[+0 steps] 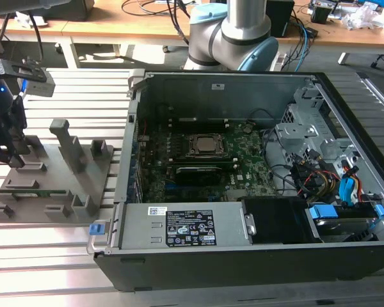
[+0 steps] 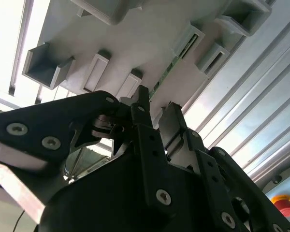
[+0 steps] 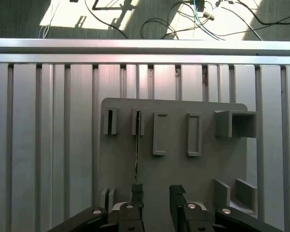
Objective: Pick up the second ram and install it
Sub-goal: 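Pick up the second ram and move it above second insertion slot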
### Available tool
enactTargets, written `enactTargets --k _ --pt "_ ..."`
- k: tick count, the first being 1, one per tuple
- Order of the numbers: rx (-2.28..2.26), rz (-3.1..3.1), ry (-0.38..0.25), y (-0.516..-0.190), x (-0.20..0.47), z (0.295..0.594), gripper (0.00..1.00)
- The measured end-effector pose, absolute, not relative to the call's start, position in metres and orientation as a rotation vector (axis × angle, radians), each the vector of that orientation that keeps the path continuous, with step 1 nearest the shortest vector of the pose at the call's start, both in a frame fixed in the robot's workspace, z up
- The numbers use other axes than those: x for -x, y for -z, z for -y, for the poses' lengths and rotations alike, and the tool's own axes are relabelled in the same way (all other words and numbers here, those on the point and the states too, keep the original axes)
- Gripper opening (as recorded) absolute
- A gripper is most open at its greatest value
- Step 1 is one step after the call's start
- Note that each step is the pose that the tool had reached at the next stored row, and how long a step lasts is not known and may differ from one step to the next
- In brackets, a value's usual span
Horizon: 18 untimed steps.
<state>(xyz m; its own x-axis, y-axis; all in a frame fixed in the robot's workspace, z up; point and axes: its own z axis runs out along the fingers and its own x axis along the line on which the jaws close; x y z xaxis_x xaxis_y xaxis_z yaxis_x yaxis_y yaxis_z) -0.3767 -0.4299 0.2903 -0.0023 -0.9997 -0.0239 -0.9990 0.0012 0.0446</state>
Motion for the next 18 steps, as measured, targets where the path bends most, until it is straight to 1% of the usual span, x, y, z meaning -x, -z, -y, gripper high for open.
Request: enactTargets --k 5,12,18 --pt "-2.210 2.210 0.076 -0.286 0.377 0.431 0.36" --pt "-2.221 2.200 0.076 -0.276 0.377 0.449 0.36" --pt "-2.221 2.199 0.076 -0.268 0.377 0.450 0.36"
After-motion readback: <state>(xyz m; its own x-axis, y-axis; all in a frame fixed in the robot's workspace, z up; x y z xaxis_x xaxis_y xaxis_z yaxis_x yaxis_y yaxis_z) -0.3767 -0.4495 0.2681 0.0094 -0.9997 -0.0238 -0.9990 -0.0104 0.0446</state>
